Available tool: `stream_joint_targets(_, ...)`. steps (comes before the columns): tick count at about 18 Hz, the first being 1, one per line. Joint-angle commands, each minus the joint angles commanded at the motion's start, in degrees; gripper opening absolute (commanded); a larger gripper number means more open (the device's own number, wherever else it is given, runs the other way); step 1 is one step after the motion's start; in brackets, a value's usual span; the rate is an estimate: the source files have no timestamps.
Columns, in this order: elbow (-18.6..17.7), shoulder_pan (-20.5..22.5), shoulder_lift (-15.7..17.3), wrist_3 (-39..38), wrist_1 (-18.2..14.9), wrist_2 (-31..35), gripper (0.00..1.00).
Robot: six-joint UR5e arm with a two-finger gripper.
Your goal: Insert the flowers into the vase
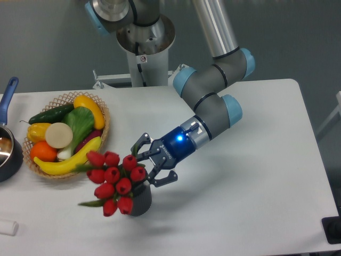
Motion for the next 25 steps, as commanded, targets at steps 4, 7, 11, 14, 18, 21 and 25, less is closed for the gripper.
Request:
stream_joint_targets(4, -0.18, 0.88, 2.55, 0.09, 0.18, 0.17, 1.00)
stream_joint_targets(7, -0.62, 2.45, 4.31, 0.26, 0.18, 3.23, 1.00)
stream_joint_targets(11, -1.76, 6.06, 8.08, 0.18, 0.18, 12.74, 1.00)
stream_joint_targets(14, -1.06, 8.70, 10.11, -0.18, 0.35, 13.27, 1.00)
stream_joint_targets(18, 2.01, 13.88, 13.62, -0.79, 0.09, 24.22, 1.00)
stream_joint_targets(21, 5.87, 17.22, 17.31, -1.67, -0.44, 33.54, 1.00)
stream_joint_targets(25, 11.15, 17.85, 17.93, -0.88, -2.19, 49.26, 1.00)
